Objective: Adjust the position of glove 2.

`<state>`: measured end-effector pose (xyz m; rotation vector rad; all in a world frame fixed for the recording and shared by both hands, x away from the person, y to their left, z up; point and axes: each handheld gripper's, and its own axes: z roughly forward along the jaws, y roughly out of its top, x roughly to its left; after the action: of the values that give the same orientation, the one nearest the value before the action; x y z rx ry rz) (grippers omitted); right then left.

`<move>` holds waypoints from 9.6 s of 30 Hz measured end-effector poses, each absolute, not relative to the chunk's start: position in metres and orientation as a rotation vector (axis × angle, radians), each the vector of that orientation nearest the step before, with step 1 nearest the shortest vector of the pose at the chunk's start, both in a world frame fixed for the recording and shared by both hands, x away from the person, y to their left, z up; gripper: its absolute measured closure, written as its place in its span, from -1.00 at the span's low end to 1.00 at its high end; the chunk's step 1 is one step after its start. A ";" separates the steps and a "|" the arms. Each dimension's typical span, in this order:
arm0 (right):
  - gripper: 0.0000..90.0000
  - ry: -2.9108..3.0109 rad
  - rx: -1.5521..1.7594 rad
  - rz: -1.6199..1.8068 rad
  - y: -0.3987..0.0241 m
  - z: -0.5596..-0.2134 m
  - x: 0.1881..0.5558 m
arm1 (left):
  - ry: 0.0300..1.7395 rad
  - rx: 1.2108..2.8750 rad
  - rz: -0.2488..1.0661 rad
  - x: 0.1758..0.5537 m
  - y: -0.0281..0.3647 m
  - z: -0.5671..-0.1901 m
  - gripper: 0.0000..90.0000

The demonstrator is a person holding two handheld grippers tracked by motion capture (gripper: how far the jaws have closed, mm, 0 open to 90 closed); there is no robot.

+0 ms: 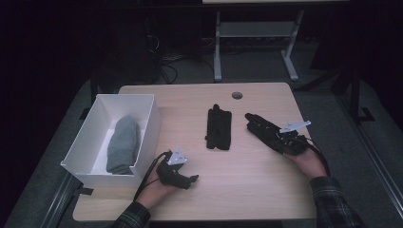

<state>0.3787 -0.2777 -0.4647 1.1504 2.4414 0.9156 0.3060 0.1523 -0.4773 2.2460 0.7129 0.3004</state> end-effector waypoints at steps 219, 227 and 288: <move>-0.54 2.245 1.289 0.993 -0.285 -0.482 0.359 | 0.855 2.286 0.125 0.353 0.133 -0.461 0.82; 0.59 2.343 1.181 1.045 -0.281 -0.466 0.338 | 0.891 2.228 0.068 0.357 0.140 -0.458 0.95; 1.00 2.738 0.778 1.157 -0.180 -0.467 0.303 | 0.785 2.016 -0.098 0.351 0.135 -0.414 0.96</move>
<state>0.3034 -0.1804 -0.4674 0.7777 2.7378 1.1571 0.3510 0.1353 -0.4142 2.0156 0.7847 -0.0975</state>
